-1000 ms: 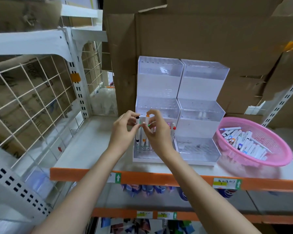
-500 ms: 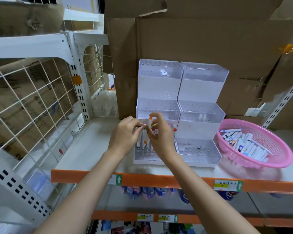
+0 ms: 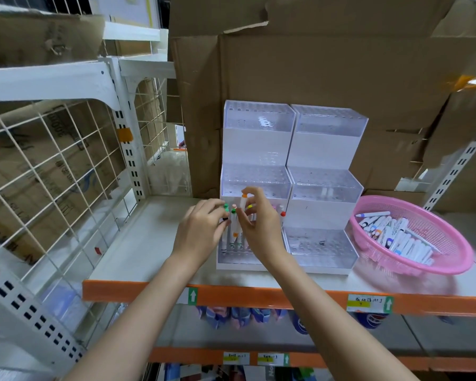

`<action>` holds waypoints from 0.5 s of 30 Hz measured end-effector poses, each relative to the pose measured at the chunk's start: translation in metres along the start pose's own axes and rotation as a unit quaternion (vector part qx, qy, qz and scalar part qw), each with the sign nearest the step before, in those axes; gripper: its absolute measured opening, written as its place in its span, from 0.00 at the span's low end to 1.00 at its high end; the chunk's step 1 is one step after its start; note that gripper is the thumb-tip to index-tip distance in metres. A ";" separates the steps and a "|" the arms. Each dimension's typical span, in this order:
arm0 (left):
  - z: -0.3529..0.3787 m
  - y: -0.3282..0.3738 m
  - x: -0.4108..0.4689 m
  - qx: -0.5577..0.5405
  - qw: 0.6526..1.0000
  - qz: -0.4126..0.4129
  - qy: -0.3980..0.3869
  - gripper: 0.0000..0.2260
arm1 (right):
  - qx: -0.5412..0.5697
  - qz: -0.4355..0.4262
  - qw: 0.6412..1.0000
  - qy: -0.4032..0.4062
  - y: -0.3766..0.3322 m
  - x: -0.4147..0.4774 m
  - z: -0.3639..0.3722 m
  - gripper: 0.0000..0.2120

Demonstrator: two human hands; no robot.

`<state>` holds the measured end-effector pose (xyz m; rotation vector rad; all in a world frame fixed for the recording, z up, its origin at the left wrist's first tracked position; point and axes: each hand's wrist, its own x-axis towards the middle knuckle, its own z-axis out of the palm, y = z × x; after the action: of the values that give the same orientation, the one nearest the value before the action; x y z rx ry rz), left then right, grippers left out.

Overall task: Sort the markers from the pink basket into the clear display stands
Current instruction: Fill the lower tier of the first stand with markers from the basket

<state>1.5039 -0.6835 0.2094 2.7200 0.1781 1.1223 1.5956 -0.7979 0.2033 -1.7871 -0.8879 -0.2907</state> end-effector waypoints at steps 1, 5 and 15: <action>-0.001 0.000 0.000 0.005 1.000 0.002 -0.003 0.07 | -0.001 0.003 1.000 -0.001 0.000 0.000 0.000 0.19; -0.004 0.002 0.002 0.015 0.999 0.006 -0.028 0.10 | 0.002 -0.002 1.000 -0.010 -0.002 -0.002 -0.001 0.18; -0.008 -0.012 -0.011 0.057 0.984 0.048 -0.162 0.31 | -0.031 -0.023 0.998 -0.044 -0.002 -0.008 -0.001 0.11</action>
<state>1.4898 -0.6730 0.2048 2.9933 0.0647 0.6920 1.5892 -0.8018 0.2002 -1.8505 -0.9925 -0.2744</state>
